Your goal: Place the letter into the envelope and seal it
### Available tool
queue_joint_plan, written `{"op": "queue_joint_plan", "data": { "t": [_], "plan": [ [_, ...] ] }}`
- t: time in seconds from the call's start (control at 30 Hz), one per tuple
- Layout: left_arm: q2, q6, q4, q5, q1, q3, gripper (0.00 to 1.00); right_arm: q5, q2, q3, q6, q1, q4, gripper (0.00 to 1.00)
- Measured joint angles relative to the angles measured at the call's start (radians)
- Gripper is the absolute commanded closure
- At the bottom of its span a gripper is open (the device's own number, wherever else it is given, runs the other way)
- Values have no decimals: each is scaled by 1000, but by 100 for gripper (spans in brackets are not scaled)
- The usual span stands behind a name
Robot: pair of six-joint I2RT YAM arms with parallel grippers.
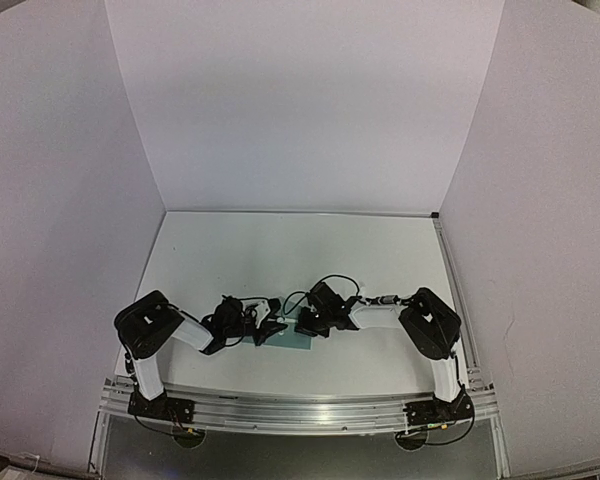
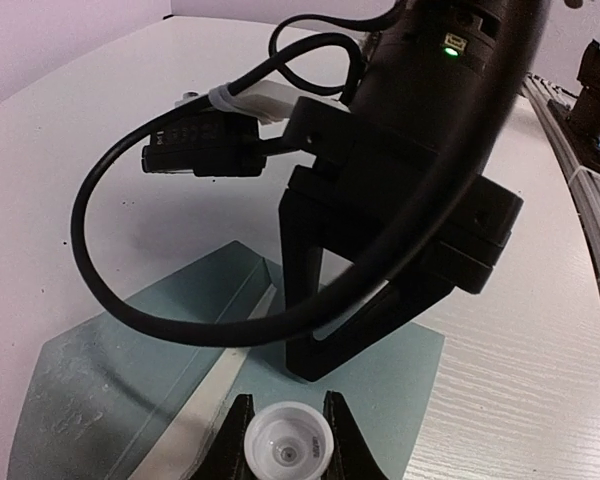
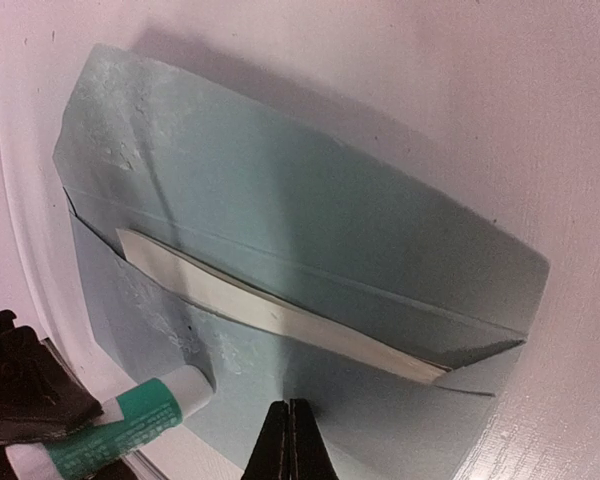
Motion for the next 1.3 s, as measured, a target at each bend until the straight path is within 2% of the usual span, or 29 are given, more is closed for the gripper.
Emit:
{"op": "queue_joint_plan", "data": {
  "t": [0.6, 1.3],
  "plan": [
    [32, 79, 103, -91, -6, 27, 100, -1, 1, 2, -7, -1, -1, 100],
    [81, 116, 26, -81, 7, 85, 100, -10, 1, 1, -13, -6, -2, 100]
  ]
}}
